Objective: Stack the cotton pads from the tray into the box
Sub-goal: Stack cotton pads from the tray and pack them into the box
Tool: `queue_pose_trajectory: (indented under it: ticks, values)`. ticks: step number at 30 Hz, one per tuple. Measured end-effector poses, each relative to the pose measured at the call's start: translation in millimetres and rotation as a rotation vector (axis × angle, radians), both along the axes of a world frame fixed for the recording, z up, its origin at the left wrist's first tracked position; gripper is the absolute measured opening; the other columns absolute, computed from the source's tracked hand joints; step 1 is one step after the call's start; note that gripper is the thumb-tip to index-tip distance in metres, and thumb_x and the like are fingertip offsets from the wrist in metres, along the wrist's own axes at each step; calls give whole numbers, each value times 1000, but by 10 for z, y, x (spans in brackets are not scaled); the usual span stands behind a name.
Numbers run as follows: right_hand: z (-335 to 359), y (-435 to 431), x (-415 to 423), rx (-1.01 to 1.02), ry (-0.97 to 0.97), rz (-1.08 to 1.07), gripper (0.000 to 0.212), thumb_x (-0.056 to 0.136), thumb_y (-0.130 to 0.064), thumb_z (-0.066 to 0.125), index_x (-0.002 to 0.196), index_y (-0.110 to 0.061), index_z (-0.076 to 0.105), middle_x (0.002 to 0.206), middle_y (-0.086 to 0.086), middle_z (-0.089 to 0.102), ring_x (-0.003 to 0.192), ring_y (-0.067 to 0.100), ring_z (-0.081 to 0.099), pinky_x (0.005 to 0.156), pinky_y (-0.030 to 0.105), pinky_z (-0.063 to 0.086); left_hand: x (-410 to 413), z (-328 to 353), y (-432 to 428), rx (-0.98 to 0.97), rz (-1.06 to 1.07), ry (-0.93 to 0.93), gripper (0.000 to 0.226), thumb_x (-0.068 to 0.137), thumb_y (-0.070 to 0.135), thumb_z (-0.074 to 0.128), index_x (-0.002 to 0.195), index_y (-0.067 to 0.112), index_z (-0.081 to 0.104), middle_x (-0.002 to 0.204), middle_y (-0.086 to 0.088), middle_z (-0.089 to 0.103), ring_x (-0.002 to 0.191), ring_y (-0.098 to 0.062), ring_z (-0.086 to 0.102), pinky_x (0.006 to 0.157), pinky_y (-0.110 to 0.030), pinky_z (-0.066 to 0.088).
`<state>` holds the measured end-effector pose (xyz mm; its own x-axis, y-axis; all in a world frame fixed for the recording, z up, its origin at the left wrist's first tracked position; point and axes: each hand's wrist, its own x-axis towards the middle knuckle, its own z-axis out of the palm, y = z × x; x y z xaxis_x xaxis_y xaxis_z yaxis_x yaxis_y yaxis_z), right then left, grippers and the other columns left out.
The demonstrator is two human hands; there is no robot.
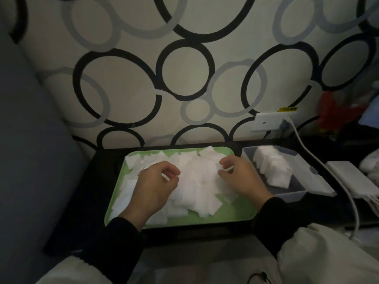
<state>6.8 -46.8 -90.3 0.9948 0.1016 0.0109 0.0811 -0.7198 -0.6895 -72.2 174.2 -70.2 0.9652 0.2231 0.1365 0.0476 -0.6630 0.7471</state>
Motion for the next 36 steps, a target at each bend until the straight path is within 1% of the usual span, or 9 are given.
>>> queue_pose_trajectory:
  ticks: [9,12,13,15,18,23,27,32,36]
  values:
    - [-131,251,167,83,76,-83,29,82,-26,76,106,-22,59,84,-9,61,87,16,61,84,31,50,107,-23,-126,-109,-12,-4,19,87,13,71,82,31,68,83,13,68,67,-7,59,62,-14,40]
    - [-135,258,167,27,80,-77,13,81,-26,73,78,-21,62,69,-6,56,71,16,56,72,30,49,100,-28,-113,-109,-13,2,19,87,14,71,82,31,68,84,13,67,68,-6,58,62,-13,40]
    - [-138,261,159,2,82,-63,23,80,-26,72,64,-20,56,61,-4,51,63,16,52,65,29,46,92,-25,-104,-109,-12,0,18,87,14,71,83,31,68,83,14,67,68,-6,58,61,-12,39]
    - [-149,264,154,1,100,-51,34,80,-23,69,55,-18,48,55,-2,46,57,17,49,58,28,41,77,-10,-96,-106,-11,-3,17,88,15,71,84,31,69,83,14,67,68,-6,58,61,-11,39]
    - [-130,256,144,116,123,-69,24,83,-19,70,64,-11,58,64,2,53,64,19,53,62,29,43,49,8,-85,-111,-11,-5,15,88,15,71,85,29,69,84,13,67,70,-6,58,63,-14,40]
    - [123,193,54,545,155,-140,9,90,-19,67,84,-12,66,85,4,68,76,19,62,70,32,47,16,0,-29,-184,11,-14,13,87,15,72,86,27,71,83,13,68,71,3,59,63,-7,42]
    - [324,150,-56,800,225,-50,7,93,-14,64,96,-10,69,93,8,74,75,19,68,67,31,49,10,14,-49,-425,14,29,10,86,22,75,95,26,72,94,9,72,86,-4,65,74,-26,53]
    - [401,329,-224,817,254,139,4,89,-14,70,92,-13,72,83,6,72,73,19,64,63,30,46,-18,124,-168,-838,-87,114,50,71,46,77,114,20,70,105,1,76,99,-17,72,83,-34,58]
    - [397,487,-302,728,254,220,15,90,-24,70,94,-10,73,84,5,72,75,18,64,66,31,47,-3,148,-195,-908,-48,62,22,90,24,70,109,14,72,101,-3,77,93,-15,72,72,-26,57]
